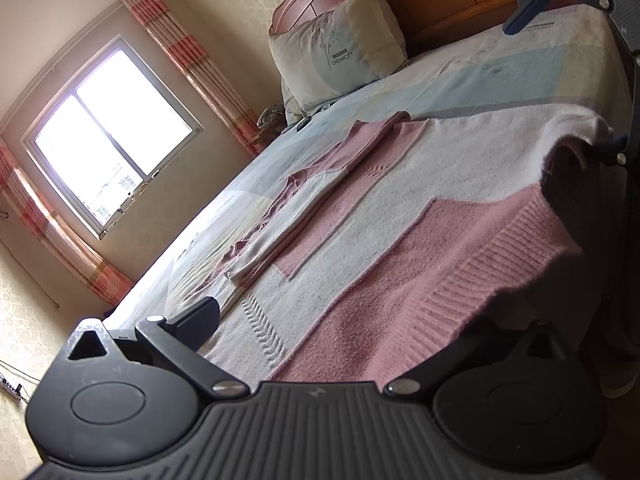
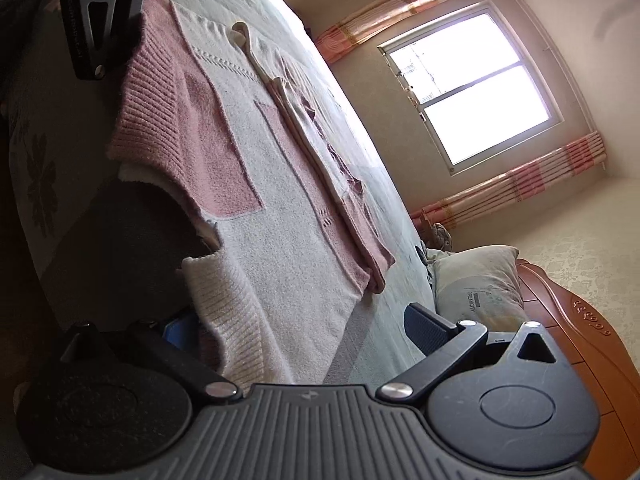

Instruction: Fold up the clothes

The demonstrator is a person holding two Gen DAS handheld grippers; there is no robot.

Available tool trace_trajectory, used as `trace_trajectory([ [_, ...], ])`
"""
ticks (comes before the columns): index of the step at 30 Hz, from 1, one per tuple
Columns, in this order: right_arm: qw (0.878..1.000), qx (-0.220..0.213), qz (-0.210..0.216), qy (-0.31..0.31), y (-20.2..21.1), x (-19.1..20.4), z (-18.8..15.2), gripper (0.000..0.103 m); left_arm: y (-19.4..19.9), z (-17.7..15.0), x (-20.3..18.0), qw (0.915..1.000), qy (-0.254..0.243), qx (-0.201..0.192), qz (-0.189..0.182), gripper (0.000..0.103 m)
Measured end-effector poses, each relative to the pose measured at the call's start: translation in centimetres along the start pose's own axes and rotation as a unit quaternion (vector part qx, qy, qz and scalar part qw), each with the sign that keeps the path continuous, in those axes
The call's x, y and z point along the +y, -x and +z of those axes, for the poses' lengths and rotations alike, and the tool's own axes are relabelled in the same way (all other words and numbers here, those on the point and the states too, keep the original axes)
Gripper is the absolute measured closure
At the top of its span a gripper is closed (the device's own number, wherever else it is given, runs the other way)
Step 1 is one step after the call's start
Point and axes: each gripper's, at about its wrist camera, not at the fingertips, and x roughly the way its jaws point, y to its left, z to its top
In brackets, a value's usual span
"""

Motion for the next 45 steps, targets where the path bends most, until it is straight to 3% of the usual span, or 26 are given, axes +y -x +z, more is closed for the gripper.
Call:
trace_trajectory([
  [6,1.0,0.009,0.024,-0.002,-1.5,0.8,-0.4,0.0,0.2,0.1,0.1,1.0,-0.003,0.003,0.003,0.001],
  [14,0.997,0.046,-0.011,-0.054,-2.3,-3.4,-2.7,0.0,0.1,-0.8,0.2,0.9995,-0.019,0.023,-0.002,0.001],
  [22,0.999,-0.013,0.044,-0.027,-2.3,-0.5,1.0,0.0,-0.2,0.0,-1.6,0.9985,-0.05,0.02,-0.007,0.001],
  [27,0.998,-0.016,0.057,-0.014,-3.0,0.1,1.7,0.0,-0.2,-1.4,-1.7,0.9934,-0.108,0.026,0.028,0.001],
  [31,0.999,0.009,0.04,-0.005,-3.3,-1.0,0.0,0.0,-0.2,-3.4,-0.7,0.9903,-0.119,0.046,0.054,0.001],
  [39,0.999,0.023,0.031,-0.019,-3.2,-2.2,-2.2,0.0,-0.2,-2.4,-1.6,0.9908,-0.118,0.027,0.061,0.001],
  [45,0.999,-0.006,0.04,0.009,-3.1,-1.0,-0.7,0.0,-0.8,-2.7,-2.2,0.982,-0.172,0.035,0.069,0.001],
])
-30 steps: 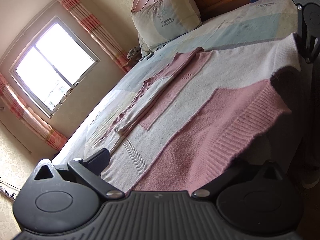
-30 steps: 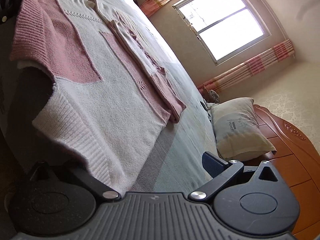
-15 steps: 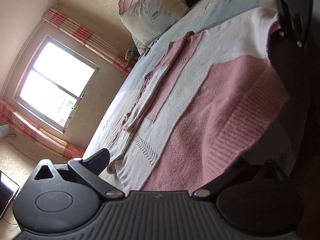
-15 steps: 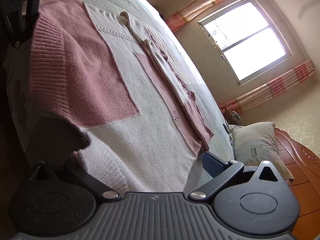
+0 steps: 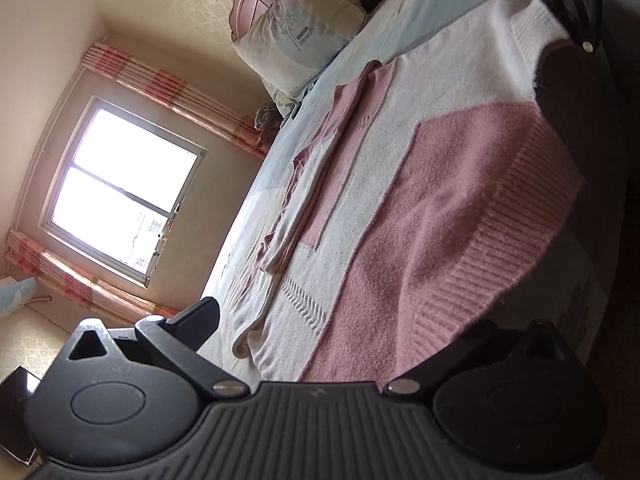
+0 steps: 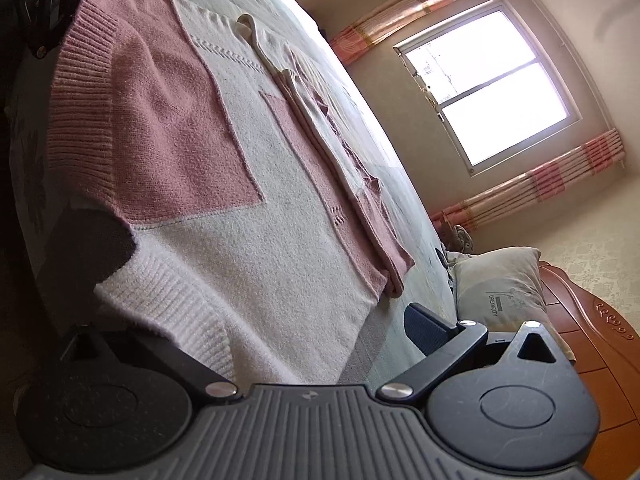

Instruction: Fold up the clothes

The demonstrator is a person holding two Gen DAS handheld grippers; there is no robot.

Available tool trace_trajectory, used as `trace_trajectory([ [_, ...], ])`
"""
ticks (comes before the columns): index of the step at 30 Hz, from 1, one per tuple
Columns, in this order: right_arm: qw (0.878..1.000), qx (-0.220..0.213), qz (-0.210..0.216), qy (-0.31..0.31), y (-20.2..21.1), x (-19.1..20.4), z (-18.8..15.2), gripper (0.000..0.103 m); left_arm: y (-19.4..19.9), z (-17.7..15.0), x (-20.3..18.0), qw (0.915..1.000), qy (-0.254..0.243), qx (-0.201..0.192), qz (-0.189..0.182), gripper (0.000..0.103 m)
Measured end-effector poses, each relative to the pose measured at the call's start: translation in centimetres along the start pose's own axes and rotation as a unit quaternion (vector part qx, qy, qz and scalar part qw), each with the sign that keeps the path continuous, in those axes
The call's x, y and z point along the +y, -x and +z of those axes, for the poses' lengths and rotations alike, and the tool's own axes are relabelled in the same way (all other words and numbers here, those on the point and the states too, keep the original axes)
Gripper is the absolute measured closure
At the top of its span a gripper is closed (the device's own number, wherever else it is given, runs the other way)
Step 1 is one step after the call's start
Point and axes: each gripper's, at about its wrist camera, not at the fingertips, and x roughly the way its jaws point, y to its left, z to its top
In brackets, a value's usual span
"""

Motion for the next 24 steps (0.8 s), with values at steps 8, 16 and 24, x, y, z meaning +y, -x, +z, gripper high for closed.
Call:
trace_trajectory([
  [8,0.999,0.02,0.042,0.018,-1.1,-1.3,0.5,0.0,-1.0,-0.7,0.4,0.9995,-0.003,0.03,-0.012,0.0],
  [16,0.997,0.043,0.053,0.022,-1.5,-1.3,1.3,0.0,-1.5,-0.3,0.2,0.999,-0.008,0.039,-0.019,0.001],
  [24,0.997,0.046,0.062,-0.012,-1.4,-1.9,0.9,0.0,-1.7,-0.4,0.7,0.9983,0.009,0.048,-0.032,0.001],
])
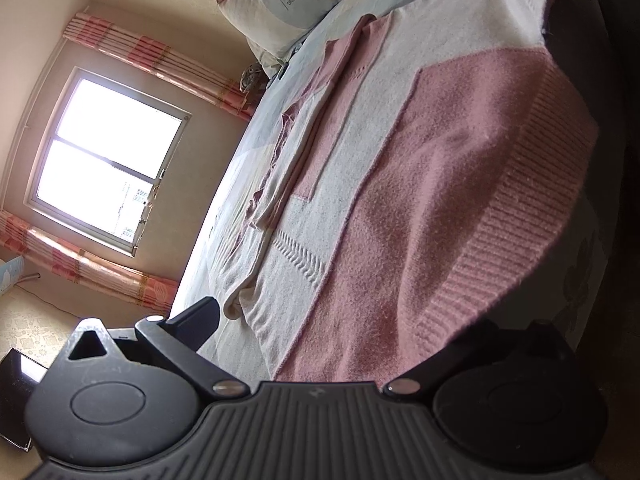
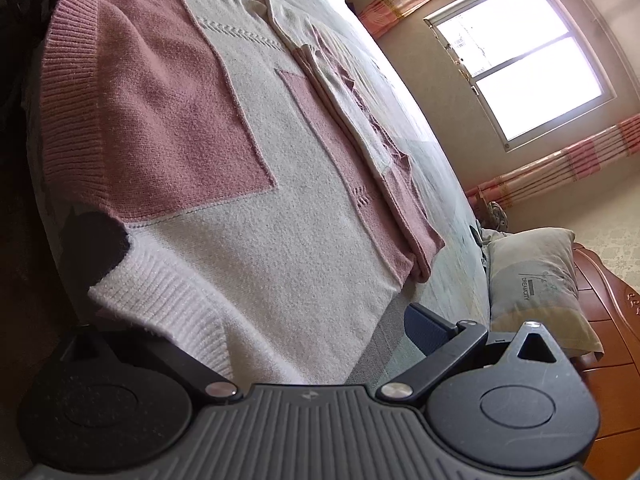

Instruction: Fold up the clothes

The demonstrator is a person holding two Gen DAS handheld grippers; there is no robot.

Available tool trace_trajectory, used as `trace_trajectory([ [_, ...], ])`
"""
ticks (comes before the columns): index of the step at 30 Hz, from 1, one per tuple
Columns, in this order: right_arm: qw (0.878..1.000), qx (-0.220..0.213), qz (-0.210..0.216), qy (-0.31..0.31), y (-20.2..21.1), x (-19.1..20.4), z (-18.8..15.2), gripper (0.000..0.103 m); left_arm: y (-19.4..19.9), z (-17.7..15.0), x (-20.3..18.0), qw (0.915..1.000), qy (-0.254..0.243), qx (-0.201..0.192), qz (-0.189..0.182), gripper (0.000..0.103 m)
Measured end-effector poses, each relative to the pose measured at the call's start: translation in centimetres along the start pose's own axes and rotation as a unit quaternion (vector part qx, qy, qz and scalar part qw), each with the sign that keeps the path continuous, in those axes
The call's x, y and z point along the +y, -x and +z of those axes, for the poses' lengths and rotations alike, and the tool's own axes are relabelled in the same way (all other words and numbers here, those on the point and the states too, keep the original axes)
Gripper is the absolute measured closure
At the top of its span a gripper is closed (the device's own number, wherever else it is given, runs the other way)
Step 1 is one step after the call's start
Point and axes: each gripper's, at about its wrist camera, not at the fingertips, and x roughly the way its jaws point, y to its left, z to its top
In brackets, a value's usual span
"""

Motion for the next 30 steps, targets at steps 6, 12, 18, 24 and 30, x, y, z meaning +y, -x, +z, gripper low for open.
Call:
trace_trajectory([
  [6,1.0,-0.007,0.005,-0.014,0.1,-0.2,-0.4,0.0,0.2,-0.6,-0.2,0.9998,0.001,-0.014,0.016,0.001],
  [12,0.999,-0.023,-0.021,0.014,0.8,1.0,-0.5,0.0,0.3,-1.0,-0.7,0.9988,-0.005,-0.026,0.041,0.003],
  [18,0.999,-0.02,-0.024,0.021,1.0,1.2,0.0,0.0,0.1,-1.0,-0.8,0.9993,-0.008,-0.02,0.031,0.006],
  [24,0.999,-0.019,-0.027,0.027,1.1,1.4,0.1,0.0,0.2,-1.2,-0.8,0.9993,-0.011,-0.022,0.029,0.008],
  [30,0.999,-0.02,-0.027,0.023,1.1,1.4,0.0,0.0,0.2,-1.1,-0.9,0.9993,-0.014,-0.023,0.027,0.012],
])
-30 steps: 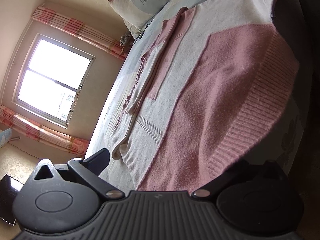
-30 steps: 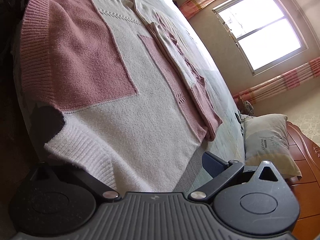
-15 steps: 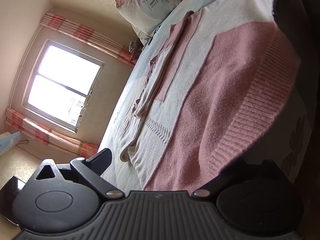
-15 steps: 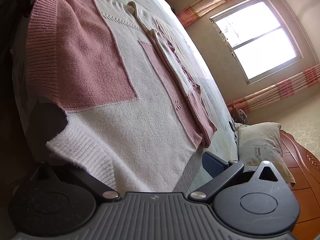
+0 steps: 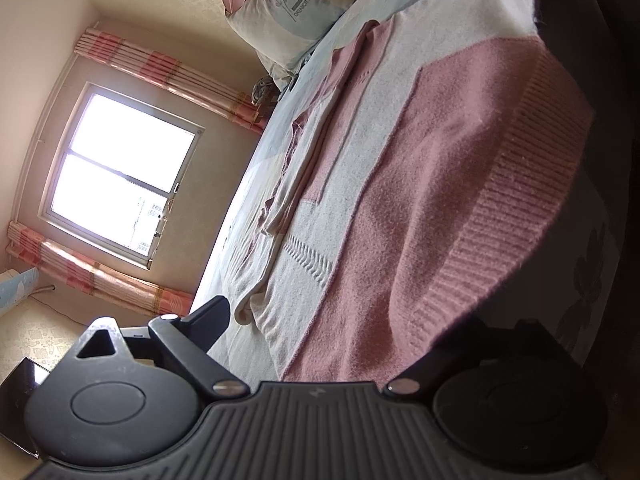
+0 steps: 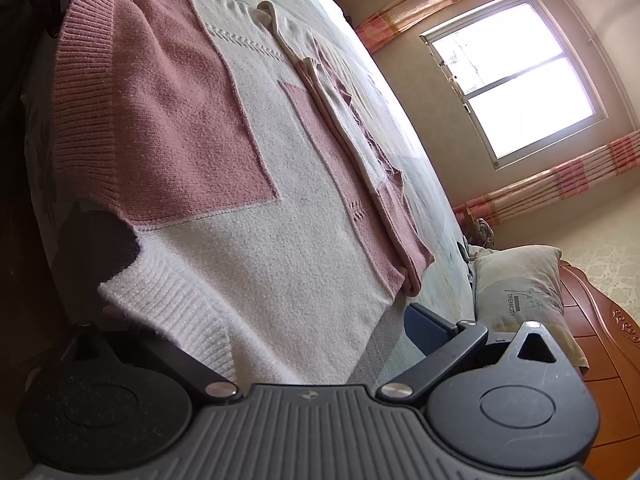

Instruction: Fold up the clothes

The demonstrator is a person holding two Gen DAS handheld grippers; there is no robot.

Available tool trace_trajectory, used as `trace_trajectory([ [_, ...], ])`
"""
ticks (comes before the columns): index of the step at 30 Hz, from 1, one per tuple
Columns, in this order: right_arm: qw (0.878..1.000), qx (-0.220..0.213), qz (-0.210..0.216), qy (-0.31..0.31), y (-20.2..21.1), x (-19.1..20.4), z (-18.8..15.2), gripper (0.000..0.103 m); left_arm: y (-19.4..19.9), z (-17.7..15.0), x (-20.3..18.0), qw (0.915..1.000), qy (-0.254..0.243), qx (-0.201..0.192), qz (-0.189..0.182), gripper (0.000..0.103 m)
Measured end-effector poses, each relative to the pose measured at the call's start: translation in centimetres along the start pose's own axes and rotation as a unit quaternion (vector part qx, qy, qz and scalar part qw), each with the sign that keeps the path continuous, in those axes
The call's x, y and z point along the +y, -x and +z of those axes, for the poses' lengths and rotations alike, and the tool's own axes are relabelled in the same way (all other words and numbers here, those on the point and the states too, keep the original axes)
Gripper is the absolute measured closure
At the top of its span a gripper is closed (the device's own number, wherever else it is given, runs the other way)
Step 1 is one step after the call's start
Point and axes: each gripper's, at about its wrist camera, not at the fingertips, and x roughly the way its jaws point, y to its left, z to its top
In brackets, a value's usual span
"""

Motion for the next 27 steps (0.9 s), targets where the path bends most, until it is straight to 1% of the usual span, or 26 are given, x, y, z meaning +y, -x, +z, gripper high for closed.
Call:
trace_trajectory([
  [7,1.0,-0.004,-0.007,0.005,0.1,0.3,-0.1,0.0,0.1,0.0,-0.3,0.9999,-0.006,-0.004,-0.011,0.024],
  [9,1.0,-0.009,-0.011,0.007,0.3,0.6,-0.1,0.0,0.1,0.0,-0.2,0.9998,-0.004,-0.004,-0.018,0.03],
  [10,1.0,-0.014,-0.011,0.009,0.5,0.7,-0.1,0.0,0.1,0.0,-0.2,0.9998,-0.003,-0.005,-0.02,0.031],
  [12,1.0,-0.021,-0.008,0.014,0.8,1.0,0.0,0.006,0.1,0.0,-0.2,0.9995,-0.003,-0.006,-0.03,0.04],
  [13,1.0,-0.022,-0.003,0.018,0.8,1.2,0.1,0.011,0.2,0.0,-0.2,0.9993,-0.004,-0.007,-0.036,0.043],
  [14,1.0,-0.022,0.002,0.021,0.9,1.4,0.2,0.018,0.2,-0.1,-0.2,0.9991,-0.004,-0.008,-0.042,0.048],
  [15,0.999,-0.022,0.01,0.023,1.0,1.4,0.2,0.022,0.2,-0.1,-0.1,0.9987,-0.003,-0.008,-0.05,0.054],
  [16,0.999,-0.021,0.018,0.024,1.1,1.5,0.3,0.029,0.2,-0.1,0.0,0.9982,0.003,-0.006,-0.06,0.057],
  [17,0.999,-0.02,0.027,0.025,1.2,1.6,0.3,0.039,0.2,-0.1,0.2,0.9974,0.01,-0.005,-0.071,0.064],
  [18,0.999,-0.018,0.041,0.02,1.2,1.5,0.4,0.044,0.2,-0.1,0.4,0.9966,0.017,-0.003,-0.081,0.069],
  [19,0.998,-0.016,0.054,0.014,1.3,1.5,0.4,0.056,0.2,-0.1,0.5,0.9957,0.023,-0.002,-0.09,0.072],
  [20,0.998,-0.013,0.069,0.007,1.3,1.4,0.4,0.069,0.1,-0.1,0.7,0.9946,0.029,0.0,-0.099,0.077],
  [21,0.997,-0.011,0.083,-0.001,1.4,1.4,0.4,0.076,0.1,-0.2,0.9,0.9935,0.036,0.001,-0.108,0.083],
  [22,0.996,-0.009,0.091,-0.008,1.4,1.4,0.4,0.084,0.1,-0.2,1.1,0.9924,0.042,0.002,-0.116,0.085],
  [23,0.995,-0.008,0.095,-0.013,1.4,1.4,0.4,0.088,0.1,-0.3,1.3,0.9911,0.048,0.003,-0.124,0.088],
  [25,0.994,-0.006,0.103,-0.024,1.4,1.3,0.4,0.092,0.0,-0.4,1.8,0.9881,0.062,0.005,-0.14,0.089],
  [27,0.993,-0.003,0.112,-0.037,1.4,1.1,0.4,0.092,-0.2,-0.5,2.4,0.9846,0.078,0.008,-0.156,0.09],
])
